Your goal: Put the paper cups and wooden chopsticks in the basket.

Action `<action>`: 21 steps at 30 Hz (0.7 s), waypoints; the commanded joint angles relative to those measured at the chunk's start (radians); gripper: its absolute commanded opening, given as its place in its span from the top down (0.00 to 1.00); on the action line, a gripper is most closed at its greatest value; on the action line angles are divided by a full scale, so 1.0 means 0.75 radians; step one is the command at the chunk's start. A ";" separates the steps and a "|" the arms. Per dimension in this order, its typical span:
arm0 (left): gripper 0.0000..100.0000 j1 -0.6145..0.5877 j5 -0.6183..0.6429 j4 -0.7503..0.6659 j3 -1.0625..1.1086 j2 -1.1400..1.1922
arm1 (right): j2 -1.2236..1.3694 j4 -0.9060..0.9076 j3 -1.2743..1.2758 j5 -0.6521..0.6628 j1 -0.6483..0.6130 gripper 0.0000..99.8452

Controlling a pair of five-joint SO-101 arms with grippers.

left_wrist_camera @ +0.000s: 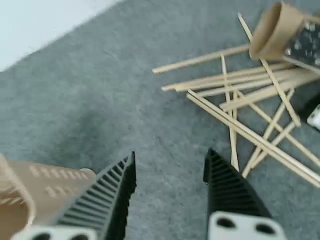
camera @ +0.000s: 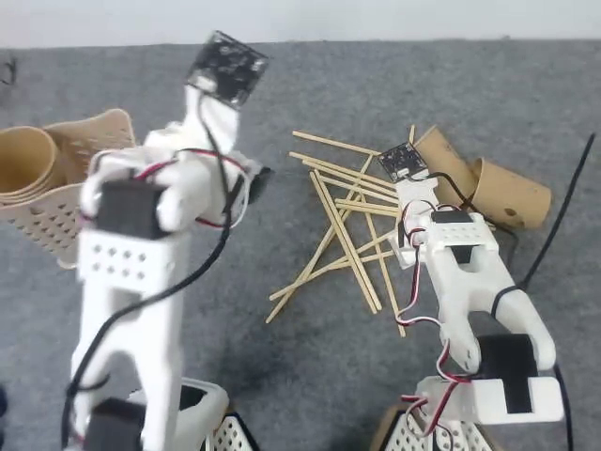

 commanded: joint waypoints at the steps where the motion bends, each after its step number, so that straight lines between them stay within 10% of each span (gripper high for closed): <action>1: 0.79 0.061 0.131 -0.006 -0.050 0.121 | 0.007 -0.013 0.004 0.014 -0.030 0.94; 8: 0.79 0.176 0.665 -0.092 -0.052 0.518 | 0.007 -0.009 0.004 0.014 -0.030 0.94; 21: 0.79 0.338 1.115 -0.395 -0.017 0.835 | 0.007 -0.017 0.004 0.016 -0.030 0.94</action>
